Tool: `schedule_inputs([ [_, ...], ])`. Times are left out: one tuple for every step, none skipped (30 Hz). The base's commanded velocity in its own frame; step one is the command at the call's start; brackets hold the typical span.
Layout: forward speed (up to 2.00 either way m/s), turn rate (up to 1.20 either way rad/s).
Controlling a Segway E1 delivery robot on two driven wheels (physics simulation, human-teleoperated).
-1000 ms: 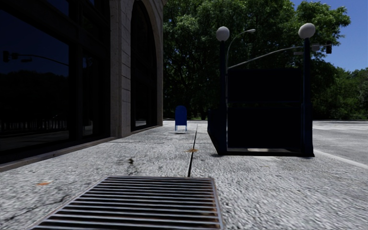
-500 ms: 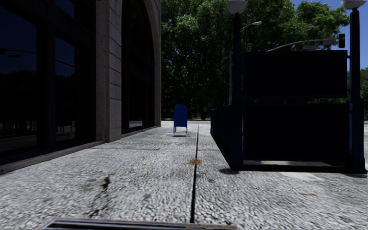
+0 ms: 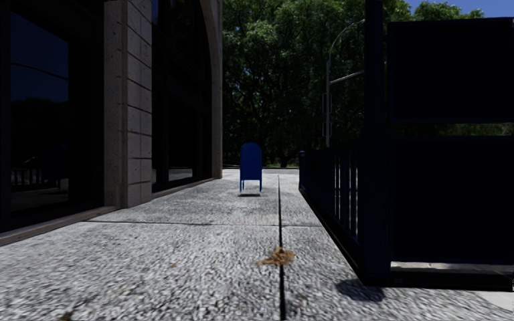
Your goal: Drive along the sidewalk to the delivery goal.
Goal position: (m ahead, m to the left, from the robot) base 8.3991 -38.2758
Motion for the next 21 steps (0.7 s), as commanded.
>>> schedule_inputs([
  [2.0,-0.09],
  [2.0,-0.1],
  [2.0,-0.11],
  [2.0,-0.11],
  [2.0,-0.11],
  [2.0,-0.12],
  [2.0,-0.14],
  [2.0,-0.17],
  [2.0,-0.21],
  [2.0,-0.21],
  [2.0,-0.22],
  [2.0,-0.23],
  [2.0,-0.23],
  [2.0,-0.23],
  [2.0,-0.23],
  [2.0,-0.23],
  [2.0,-0.23],
  [2.0,-0.23],
  [2.0,-0.23],
  [2.0,-0.23],
  [2.0,-0.23],
])
